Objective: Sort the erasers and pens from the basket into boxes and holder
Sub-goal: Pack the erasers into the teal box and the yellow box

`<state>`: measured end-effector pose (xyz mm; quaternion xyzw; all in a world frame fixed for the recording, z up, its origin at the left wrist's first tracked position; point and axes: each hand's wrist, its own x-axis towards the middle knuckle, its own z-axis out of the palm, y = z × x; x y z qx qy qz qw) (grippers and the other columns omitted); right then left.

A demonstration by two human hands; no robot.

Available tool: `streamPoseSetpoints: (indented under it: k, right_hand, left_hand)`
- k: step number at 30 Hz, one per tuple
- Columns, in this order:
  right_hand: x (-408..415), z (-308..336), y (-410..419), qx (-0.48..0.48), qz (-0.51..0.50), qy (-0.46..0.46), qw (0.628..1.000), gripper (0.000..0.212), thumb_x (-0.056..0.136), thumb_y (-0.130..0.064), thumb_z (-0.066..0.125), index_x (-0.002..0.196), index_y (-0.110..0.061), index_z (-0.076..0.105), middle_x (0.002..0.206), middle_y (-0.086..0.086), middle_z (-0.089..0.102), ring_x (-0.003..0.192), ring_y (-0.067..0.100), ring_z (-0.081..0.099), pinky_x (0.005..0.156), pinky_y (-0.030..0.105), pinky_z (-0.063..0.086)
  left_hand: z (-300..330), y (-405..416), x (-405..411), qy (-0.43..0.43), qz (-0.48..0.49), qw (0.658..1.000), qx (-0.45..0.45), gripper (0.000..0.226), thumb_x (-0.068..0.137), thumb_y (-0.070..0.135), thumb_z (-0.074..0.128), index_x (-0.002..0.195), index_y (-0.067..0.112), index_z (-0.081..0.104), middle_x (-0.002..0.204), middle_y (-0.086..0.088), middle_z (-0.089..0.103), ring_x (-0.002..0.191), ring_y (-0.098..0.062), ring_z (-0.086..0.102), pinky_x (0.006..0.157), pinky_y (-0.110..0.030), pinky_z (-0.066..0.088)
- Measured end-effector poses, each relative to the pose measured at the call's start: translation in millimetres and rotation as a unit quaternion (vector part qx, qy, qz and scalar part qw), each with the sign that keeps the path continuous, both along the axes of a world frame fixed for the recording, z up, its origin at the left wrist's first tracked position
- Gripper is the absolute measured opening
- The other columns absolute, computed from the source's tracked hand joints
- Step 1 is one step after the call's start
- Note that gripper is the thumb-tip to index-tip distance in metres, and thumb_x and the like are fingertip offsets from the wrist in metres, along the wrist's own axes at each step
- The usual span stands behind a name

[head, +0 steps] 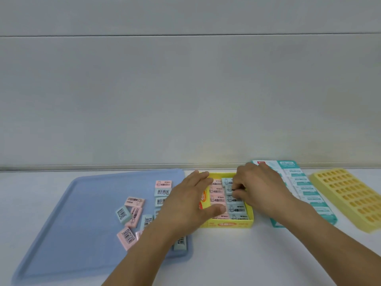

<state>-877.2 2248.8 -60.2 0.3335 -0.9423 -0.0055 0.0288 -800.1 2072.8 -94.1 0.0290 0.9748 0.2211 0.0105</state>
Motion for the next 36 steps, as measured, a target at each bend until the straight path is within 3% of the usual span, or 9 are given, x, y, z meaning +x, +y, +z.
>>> streamPoseSetpoints:
  k: [4, 8, 14, 17, 21, 28, 32, 34, 36]
  right_hand:
    - [-0.7, 0.2, 1.3, 0.004, -0.014, -0.007, 1.0, 0.026, 0.093, -0.041, 0.05, 0.072, -0.026, 0.054, 0.089, -0.005, 0.054, 0.086, 0.018, 0.051, 0.071, 0.031, 0.039]
    - [4.1, 4.9, -10.0, -0.065, 0.031, -0.007, 0.997, 0.025, 0.097, -0.043, 0.046, 0.092, -0.033, 0.068, 0.093, -0.009, 0.056, 0.091, 0.015, 0.052, 0.077, 0.032, 0.038]
    - [2.5, 12.2, -89.7, -0.084, 0.123, -0.036, 0.988, 0.025, 0.098, -0.03, 0.049, 0.113, -0.028, 0.068, 0.112, -0.007, 0.064, 0.107, 0.018, 0.054, 0.082, 0.03, 0.034]
    - [-3.3, 9.7, -119.2, -0.025, 0.115, -0.056, 0.991, 0.022, 0.091, -0.028, 0.058, 0.11, -0.024, 0.067, 0.11, -0.001, 0.066, 0.105, 0.022, 0.057, 0.082, 0.032, 0.042]
    - [-0.2, 10.8, -129.5, 0.067, 0.111, -0.125, 0.984, 0.025, 0.082, -0.03, 0.07, 0.105, -0.02, 0.065, 0.104, 0.001, 0.065, 0.096, 0.023, 0.06, 0.075, 0.031, 0.046]
    - [-2.0, 8.9, -127.5, 0.007, 0.117, -0.274, 0.955, 0.015, 0.078, -0.024, 0.073, 0.088, -0.025, 0.063, 0.087, -0.011, 0.062, 0.082, 0.012, 0.06, 0.074, 0.032, 0.052]
    - [1.1, -0.1, -124.4, -0.09, 0.125, -0.306, 0.939, 0.024, 0.078, -0.016, 0.072, 0.098, -0.024, 0.062, 0.089, -0.008, 0.059, 0.076, 0.008, 0.056, 0.072, 0.031, 0.051]
    - [2.0, 0.7, -118.4, -0.179, 0.113, -0.297, 0.931, 0.023, 0.084, -0.011, 0.067, 0.105, -0.022, 0.065, 0.088, -0.009, 0.06, 0.073, 0.003, 0.056, 0.07, 0.024, 0.049]
    - [2.7, 6.8, -108.5, -0.302, 0.072, -0.346, 0.885, 0.019, 0.088, -0.002, 0.064, 0.101, -0.015, 0.068, 0.083, -0.005, 0.064, 0.068, 0.004, 0.061, 0.068, 0.022, 0.05]
  left_hand:
    - [3.9, -4.6, 6.3, 0.008, -0.004, 0.998, 0.068, 0.066, 0.092, 0.057, 0.048, 0.15, 0.034, 0.027, 0.158, 0.019, 0.019, 0.145, -0.001, 0.01, 0.118, -0.026, 0.011]
    - [12.0, -54.5, 18.0, 0.097, 0.093, 0.986, 0.103, 0.037, 0.098, 0.035, 0.052, 0.134, 0.03, 0.052, 0.14, 0.016, 0.048, 0.131, -0.005, 0.04, 0.102, -0.016, 0.028]
    - [20.7, -101.1, 8.0, -0.034, 0.103, 0.994, 0.004, 0.036, 0.094, 0.032, 0.06, 0.13, 0.026, 0.057, 0.13, 0.01, 0.054, 0.12, -0.011, 0.05, 0.097, -0.025, 0.039]
    - [24.7, -101.9, -5.4, -0.085, 0.067, 0.993, -0.034, 0.043, 0.088, 0.03, 0.069, 0.129, 0.02, 0.058, 0.121, 0.001, 0.06, 0.109, -0.016, 0.057, 0.088, -0.026, 0.043]
    - [24.0, -107.8, -10.3, -0.097, 0.07, 0.992, -0.024, 0.023, 0.085, 0.028, 0.073, 0.105, 0.019, 0.068, 0.099, -0.001, 0.066, 0.089, -0.017, 0.061, 0.073, -0.027, 0.046]
    - [12.3, -114.7, 2.6, -0.007, 0.147, 0.989, 0.02, 0.009, 0.09, 0.032, 0.065, 0.089, 0.023, 0.067, 0.084, 0.009, 0.058, 0.082, -0.014, 0.059, 0.066, -0.029, 0.045]
    - [20.5, -106.0, 12.8, 0.086, 0.212, 0.958, 0.175, 0.006, 0.093, 0.027, 0.062, 0.087, 0.026, 0.064, 0.075, 0.008, 0.06, 0.061, 0.0, 0.053, 0.055, -0.019, 0.04]
    - [27.4, -96.4, 20.6, 0.083, 0.254, 0.901, 0.342, 0.005, 0.095, 0.018, 0.057, 0.096, 0.015, 0.061, 0.082, -0.003, 0.067, 0.058, 0.0, 0.059, 0.053, -0.014, 0.044]
    - [32.8, -85.2, 26.6, 0.044, 0.271, 0.815, 0.511, 0.007, 0.093, 0.005, 0.051, 0.098, 0.007, 0.056, 0.086, -0.01, 0.068, 0.063, -0.012, 0.065, 0.051, -0.023, 0.049]
